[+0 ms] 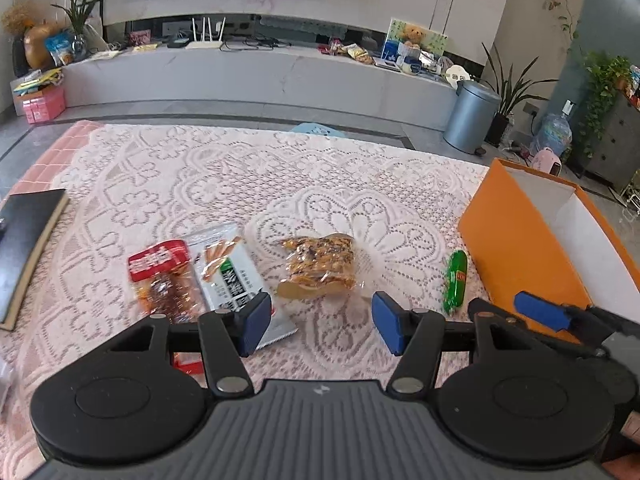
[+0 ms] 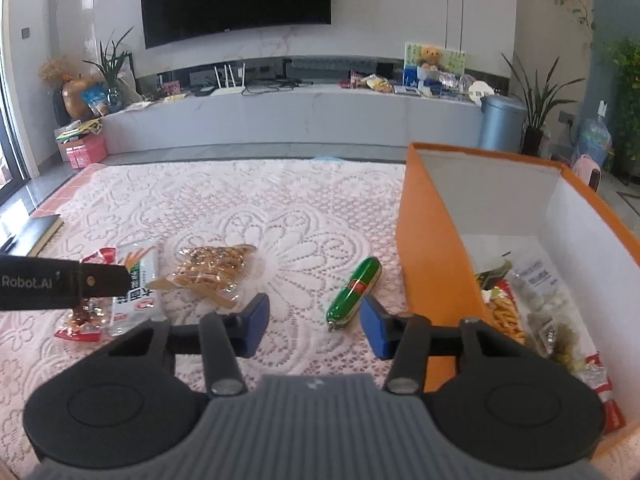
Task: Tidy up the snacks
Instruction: 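Grasp the dried snack bag with the left tool while the right tool grasps the green sausage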
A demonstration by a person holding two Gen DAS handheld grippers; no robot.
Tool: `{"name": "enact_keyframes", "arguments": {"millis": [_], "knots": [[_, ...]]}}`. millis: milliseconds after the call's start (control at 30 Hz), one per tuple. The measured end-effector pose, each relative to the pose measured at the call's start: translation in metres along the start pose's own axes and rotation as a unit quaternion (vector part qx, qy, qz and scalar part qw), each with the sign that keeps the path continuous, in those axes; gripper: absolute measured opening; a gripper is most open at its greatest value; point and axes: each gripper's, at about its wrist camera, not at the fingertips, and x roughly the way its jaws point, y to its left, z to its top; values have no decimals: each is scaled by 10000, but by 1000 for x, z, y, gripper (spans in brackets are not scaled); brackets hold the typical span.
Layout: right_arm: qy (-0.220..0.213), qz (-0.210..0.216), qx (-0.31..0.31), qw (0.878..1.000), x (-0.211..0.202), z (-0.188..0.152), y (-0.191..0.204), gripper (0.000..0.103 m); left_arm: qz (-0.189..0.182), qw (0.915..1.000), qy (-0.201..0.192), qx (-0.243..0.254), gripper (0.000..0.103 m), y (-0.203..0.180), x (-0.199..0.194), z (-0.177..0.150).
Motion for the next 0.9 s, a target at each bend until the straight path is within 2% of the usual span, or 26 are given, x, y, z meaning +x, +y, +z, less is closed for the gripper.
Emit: {"name": "enact_keyframes", "arguments": {"millis": [100,200,400,600,700,900], "knots": [[47,-62,37,10000,17,3,1,43,-40,9999,116,-116,68,-1,18,9],[98,-84,168,9998,33,8,-1,42,77,9996,171,-232,68,-3,34,17],[191,-253,210,9993,63,12,-4,42,65,9995,311,-60,73,-5,69,29],[247,-229,365,9988,85,11,-14,43,144,9992,355,87,80,-5,94,26],[240,-162,398,9988,93,10,-15,42,274,9989,360,127,80,-7,103,21],[217,-150,478,9985,103,3,-16,44,297,9987,298,279,82,-14,111,19]]}}
